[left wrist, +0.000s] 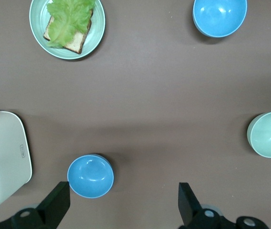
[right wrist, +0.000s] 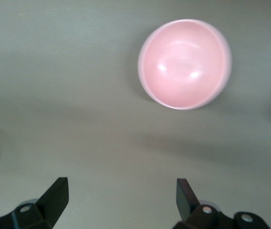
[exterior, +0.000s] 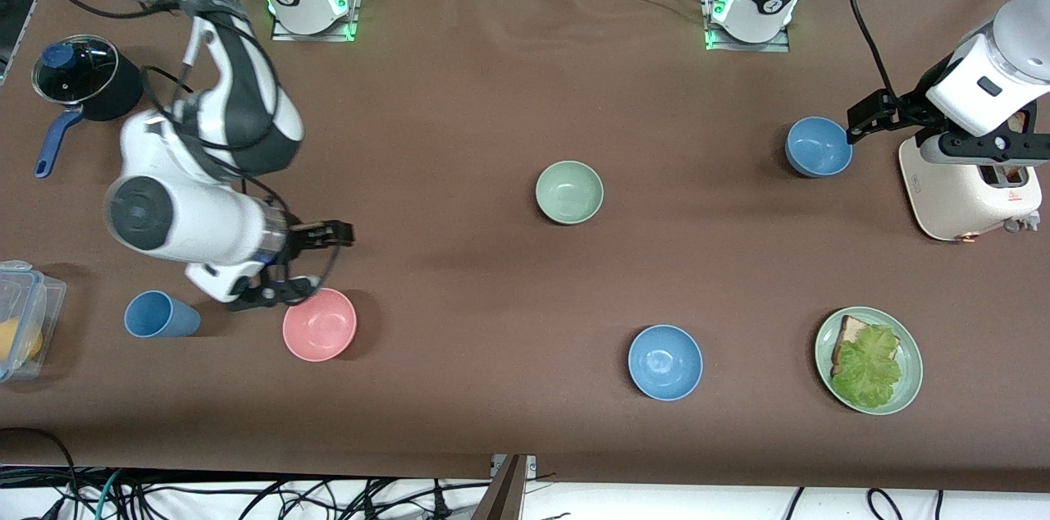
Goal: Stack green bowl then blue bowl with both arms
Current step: 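Release the green bowl and retract the right gripper to rest, then lower the left gripper onto the blue bowl's rim and grasp it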
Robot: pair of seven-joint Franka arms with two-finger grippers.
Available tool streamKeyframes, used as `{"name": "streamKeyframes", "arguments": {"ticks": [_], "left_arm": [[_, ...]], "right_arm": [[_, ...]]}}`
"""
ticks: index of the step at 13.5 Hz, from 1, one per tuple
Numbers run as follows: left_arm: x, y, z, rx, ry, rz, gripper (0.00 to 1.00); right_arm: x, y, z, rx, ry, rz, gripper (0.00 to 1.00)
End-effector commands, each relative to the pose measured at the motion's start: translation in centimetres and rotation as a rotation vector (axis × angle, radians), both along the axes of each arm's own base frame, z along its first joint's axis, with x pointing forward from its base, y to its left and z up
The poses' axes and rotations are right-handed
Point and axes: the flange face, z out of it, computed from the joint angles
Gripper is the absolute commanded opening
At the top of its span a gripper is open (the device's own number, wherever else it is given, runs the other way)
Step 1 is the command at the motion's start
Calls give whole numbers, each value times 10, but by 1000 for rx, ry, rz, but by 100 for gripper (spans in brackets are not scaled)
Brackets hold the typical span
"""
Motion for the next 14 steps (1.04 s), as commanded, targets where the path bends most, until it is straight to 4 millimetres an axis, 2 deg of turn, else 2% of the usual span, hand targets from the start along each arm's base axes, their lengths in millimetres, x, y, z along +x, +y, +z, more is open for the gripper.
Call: {"name": "streamKeyframes", "arguments": {"ticks": [1,3,5,7,8,10,12,13,14], "left_arm": [[-6,-1,0,13,73,-13,100],[-8,2,-3,14,91,-6,100],[-5,4,-15,29,110,-14,100],[0,8,-33,28,132,-7,100],[4,8,-54,29,158,-9,100],[23,17,-137,117,310,-52,100],[30,19,-166,119,322,-61,100],[28,21,-188,121,302,-75,100],[20,31,-213,110,266,-104,100]], "right_arm": [[-14,-42,54,-35,-16,-26,100],[-27,-65,90,-43,-24,-56,100],[-41,-73,115,-89,-17,-45,100],[-48,-79,132,-142,-51,-12,100],[-52,-81,136,-149,-56,26,100],[-66,-84,143,-151,-61,42,100],[-73,-86,143,-152,-57,46,100],[-74,-88,150,-149,-69,51,100],[-80,-89,166,-151,-102,36,100]]}}
